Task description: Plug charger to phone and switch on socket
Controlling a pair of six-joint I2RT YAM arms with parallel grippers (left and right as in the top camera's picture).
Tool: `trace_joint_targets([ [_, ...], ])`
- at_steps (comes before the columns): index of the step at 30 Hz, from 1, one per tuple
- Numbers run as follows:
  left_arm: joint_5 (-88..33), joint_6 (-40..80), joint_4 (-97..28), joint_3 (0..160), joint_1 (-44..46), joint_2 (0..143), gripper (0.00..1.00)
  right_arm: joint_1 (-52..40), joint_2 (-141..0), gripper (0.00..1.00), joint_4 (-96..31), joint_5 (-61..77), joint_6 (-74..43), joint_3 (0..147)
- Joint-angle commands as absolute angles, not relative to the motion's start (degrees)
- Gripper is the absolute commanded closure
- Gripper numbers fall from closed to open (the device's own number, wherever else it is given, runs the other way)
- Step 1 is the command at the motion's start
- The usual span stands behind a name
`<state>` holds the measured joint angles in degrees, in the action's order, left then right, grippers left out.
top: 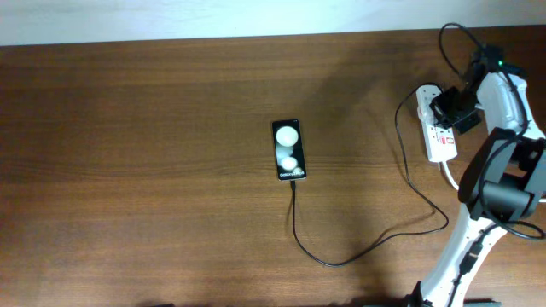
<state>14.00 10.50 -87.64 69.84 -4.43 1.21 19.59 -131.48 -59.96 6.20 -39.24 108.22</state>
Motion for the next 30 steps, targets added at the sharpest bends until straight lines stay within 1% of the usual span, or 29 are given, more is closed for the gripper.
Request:
trace_joint_targets([
  [1, 14.81, 11.05, -87.53, 70.06, -4.67, 0.38, 0.01, 22.37, -132.57, 0.96, -66.89, 2.94, -39.79, 107.61],
  [3, 14.81, 11.05, -87.53, 70.06, -4.67, 0.38, 0.01, 28.25, -125.91, 0.96, -71.66, -2.13, -39.92, 107.61],
  [6, 14.81, 11.05, -87.53, 70.06, -4.67, 0.38, 0.01, 31.83, -118.98, 0.96, -75.57, 1.52, -39.88, 107.59],
  [9, 14.81, 11.05, -87.53, 70.06, -4.67, 0.38, 0.01, 31.59, -110.89, 0.96, -77.89, 4.38, -39.20, 107.59],
  [12, 14.81, 11.05, -87.53, 70.06, -4.64, 0.38, 0.01, 29.95, -99.07, 0.96, -78.74, 7.57, -36.82, 107.59],
  [15, 14.81, 11.05, -87.53, 70.06, -2.66, 0.38, 0.01, 29.26, -87.59, 0.96, -78.39, 8.64, -36.86, 107.59],
  [17, 14.81, 11.05, -87.53, 70.06, -1.37, 0.38, 0.01, 29.26, -80.53, 0.96, -77.14, 11.77, -36.84, 107.59],
  [21, 14.81, 11.05, -87.53, 70.06, -1.61, 0.38, 0.01, 29.26, -69.25, 0.96, -69.97, 21.02, -37.21, 107.59],
  [23, 14.81, 11.05, -87.53, 70.06, -1.61, 0.38, 0.01, 29.26, -63.66, 0.96, -61.56, 24.10, -43.99, 107.98],
  [25, 14.81, 11.05, -87.53, 70.06, -1.61, 0.38, 0.01, 29.26, -62.26, 0.96, -55.59, 29.58, -44.99, 108.66],
  [28, 14.81, 11.05, -87.53, 70.06, -1.61, 0.38, 0.01, 29.23, -61.69, 0.95, -43.48, 40.01, -51.44, 108.66],
  [29, 14.81, 11.05, -87.53, 70.06, -1.61, 0.38, 0.01, 28.77, -61.69, 0.95, -40.42, 40.42, -52.10, 108.66],
  [30, 14.81, 11.05, -87.53, 70.06, -1.61, 0.38, 0.01, 27.03, -61.69, 0.92, -37.56, 40.32, -51.57, 108.66],
])
